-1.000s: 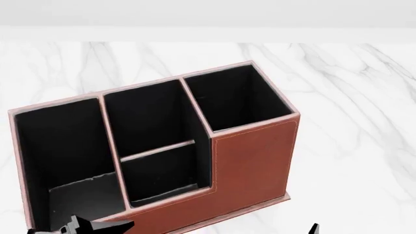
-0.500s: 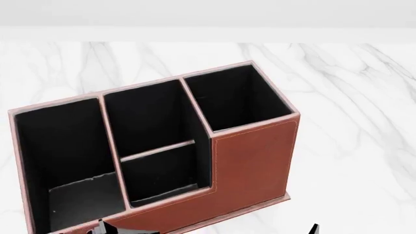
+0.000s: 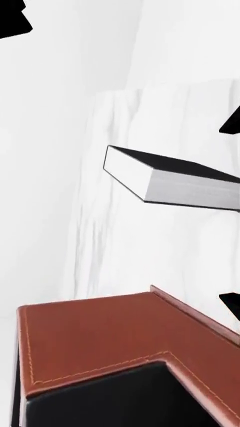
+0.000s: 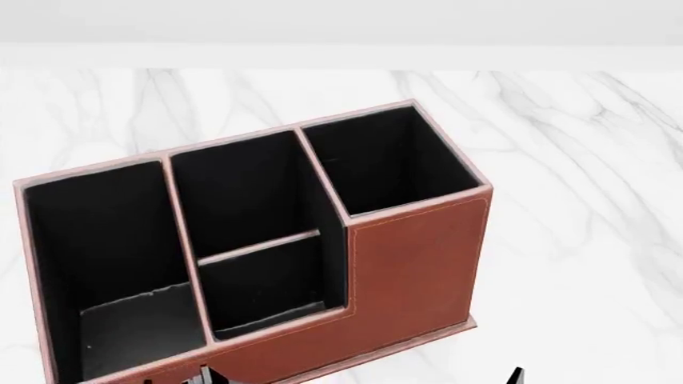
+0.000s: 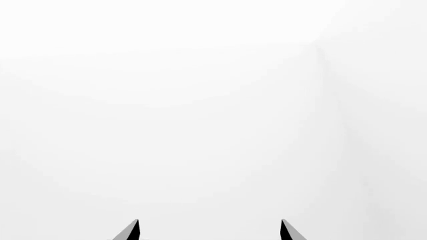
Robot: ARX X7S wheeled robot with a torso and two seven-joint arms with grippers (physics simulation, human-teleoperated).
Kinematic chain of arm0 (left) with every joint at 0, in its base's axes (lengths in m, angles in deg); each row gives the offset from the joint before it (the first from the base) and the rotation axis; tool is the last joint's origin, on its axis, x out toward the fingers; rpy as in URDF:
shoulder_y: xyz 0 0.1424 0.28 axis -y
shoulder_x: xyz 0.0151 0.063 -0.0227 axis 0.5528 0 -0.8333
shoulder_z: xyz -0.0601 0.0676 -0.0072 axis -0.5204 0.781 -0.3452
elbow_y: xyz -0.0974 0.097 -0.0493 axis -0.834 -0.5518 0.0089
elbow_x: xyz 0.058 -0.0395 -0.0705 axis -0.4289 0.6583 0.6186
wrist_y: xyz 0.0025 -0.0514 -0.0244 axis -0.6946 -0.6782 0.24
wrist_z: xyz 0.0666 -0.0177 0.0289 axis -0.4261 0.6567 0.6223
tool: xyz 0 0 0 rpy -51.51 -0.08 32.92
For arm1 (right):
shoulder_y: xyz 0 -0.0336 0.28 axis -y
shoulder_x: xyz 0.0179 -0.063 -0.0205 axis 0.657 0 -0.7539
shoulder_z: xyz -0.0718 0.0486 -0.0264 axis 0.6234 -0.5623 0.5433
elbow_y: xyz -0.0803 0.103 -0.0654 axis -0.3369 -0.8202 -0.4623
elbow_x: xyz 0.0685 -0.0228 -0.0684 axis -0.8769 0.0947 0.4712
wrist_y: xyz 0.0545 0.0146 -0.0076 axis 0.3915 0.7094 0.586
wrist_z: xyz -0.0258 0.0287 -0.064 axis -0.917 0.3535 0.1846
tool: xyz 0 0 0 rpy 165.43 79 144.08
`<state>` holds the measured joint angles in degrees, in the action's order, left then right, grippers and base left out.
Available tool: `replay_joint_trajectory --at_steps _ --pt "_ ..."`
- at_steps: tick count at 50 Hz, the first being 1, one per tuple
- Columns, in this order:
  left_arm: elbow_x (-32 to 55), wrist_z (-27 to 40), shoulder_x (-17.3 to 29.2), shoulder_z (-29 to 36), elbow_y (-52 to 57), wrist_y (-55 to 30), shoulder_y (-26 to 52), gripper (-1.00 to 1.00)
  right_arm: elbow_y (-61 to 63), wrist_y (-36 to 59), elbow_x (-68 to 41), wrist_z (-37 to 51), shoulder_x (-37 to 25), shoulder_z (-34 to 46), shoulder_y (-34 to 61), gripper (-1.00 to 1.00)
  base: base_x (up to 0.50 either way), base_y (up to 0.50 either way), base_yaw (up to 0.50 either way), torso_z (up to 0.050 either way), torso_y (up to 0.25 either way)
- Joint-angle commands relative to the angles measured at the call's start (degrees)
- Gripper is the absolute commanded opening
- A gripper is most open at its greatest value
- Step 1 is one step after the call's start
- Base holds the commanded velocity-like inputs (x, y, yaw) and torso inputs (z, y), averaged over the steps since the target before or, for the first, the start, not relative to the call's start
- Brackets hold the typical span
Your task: Pick up the book and place it in the back compartment of the caddy.
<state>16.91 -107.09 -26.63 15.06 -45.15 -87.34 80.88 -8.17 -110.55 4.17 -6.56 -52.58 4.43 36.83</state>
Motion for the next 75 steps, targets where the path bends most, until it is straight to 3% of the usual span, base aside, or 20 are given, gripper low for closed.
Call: replay_joint_trajectory --at_steps 1,75 --pt "0.0 -1.4 -2.6 0.9 -3.4 -0.3 1.4 1.0 -0.1 0.0 0.0 0.1 -0.1 0.2 0.0 1.0 0.0 0.0 0.0 0.0 0.0" --pt "-5.1 -1.3 -13.0 5.9 -14.9 -0.1 7.5 1.0 -1.3 -0.1 -0.2 0.5 -0.7 1.4 1.0 1.0 0.0 0.0 0.0 0.0 0.0"
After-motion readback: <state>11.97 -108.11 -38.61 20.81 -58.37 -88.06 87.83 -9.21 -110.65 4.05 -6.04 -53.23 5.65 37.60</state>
